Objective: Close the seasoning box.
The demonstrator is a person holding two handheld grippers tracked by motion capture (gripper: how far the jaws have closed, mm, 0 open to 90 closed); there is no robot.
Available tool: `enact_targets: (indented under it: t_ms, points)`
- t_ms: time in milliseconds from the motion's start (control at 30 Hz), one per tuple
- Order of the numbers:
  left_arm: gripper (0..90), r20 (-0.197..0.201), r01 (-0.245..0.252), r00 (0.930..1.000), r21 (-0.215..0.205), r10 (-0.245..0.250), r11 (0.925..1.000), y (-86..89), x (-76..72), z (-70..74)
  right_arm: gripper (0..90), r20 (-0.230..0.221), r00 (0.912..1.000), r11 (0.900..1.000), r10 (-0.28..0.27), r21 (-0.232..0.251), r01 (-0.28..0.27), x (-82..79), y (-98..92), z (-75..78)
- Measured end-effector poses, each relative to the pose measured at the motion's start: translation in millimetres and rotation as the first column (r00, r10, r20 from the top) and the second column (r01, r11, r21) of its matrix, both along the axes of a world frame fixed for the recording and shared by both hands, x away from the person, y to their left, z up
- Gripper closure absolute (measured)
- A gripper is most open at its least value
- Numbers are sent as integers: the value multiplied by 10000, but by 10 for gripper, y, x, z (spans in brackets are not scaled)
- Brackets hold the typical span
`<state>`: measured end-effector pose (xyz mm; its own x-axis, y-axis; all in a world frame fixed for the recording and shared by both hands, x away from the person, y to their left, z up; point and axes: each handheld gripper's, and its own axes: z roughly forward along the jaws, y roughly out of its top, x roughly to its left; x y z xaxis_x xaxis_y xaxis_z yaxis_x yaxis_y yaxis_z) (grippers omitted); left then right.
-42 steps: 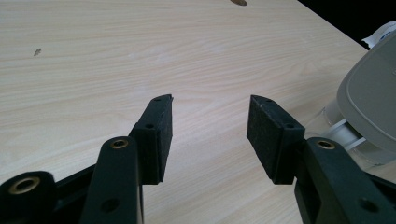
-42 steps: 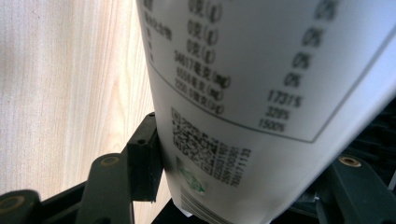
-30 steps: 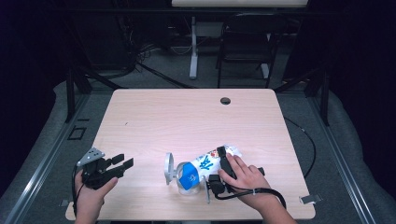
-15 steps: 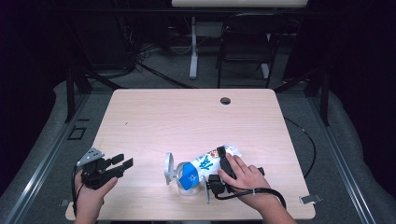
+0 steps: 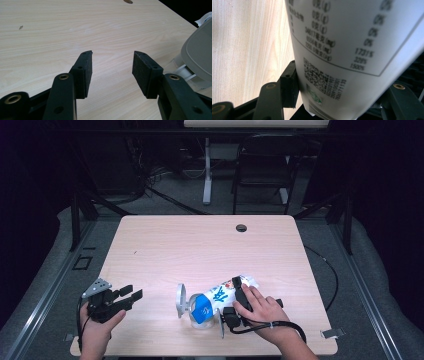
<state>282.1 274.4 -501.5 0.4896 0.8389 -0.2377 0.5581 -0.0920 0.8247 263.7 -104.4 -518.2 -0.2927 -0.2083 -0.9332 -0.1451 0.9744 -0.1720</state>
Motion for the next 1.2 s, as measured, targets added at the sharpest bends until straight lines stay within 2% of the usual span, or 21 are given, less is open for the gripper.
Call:
enact_targets:
  t_ms: [1200]
  points:
    - [509,0,-10,10000,3,10,10000,11,-1,1,412,-18,10000,10000,2,-60,-2,8,3,5]
